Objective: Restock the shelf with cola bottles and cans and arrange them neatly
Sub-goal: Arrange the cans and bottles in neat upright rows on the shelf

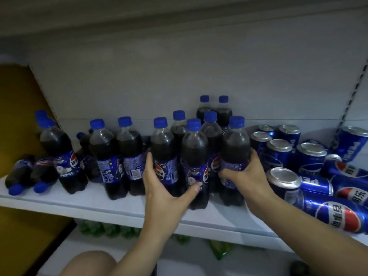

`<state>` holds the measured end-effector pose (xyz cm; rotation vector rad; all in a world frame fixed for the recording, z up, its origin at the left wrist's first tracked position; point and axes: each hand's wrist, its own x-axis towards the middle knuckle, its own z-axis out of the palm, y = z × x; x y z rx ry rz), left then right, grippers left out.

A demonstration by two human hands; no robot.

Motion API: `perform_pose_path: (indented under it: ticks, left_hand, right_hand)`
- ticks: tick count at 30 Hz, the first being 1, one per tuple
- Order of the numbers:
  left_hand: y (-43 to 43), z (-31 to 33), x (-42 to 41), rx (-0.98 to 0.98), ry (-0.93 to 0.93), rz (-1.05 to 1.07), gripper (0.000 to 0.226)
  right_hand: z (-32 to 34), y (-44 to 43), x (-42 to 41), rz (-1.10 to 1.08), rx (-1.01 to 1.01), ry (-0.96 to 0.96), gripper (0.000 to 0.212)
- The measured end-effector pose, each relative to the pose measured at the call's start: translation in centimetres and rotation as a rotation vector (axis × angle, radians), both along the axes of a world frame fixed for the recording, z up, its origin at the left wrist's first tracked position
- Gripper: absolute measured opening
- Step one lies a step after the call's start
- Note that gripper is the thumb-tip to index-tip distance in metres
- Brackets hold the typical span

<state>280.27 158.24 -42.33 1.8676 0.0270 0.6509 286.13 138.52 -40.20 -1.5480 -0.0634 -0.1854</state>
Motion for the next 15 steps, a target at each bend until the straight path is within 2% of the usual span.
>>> perform_pose_path:
  ticks: [5,10,15]
  left_hand:
    - [-0.4,-2.5,1.1,-0.002,0.091,0.013,0.156]
    - [-0.6,-3.3,1.9,0.048,0.047,0.056,0.157]
    - [0.3,-3.6,2.8,0.036,0.047,0.086,0.155]
  right_hand:
    - [-3.2,0.4,0.2,0.103,-0.063,0.013,0.071]
    - [-4.3,2.3,0.3,0.278,-0.048,-0.007,0.077]
    - [-4.9,3.6,1.0,0.272,-0.04,-0.042,0.082]
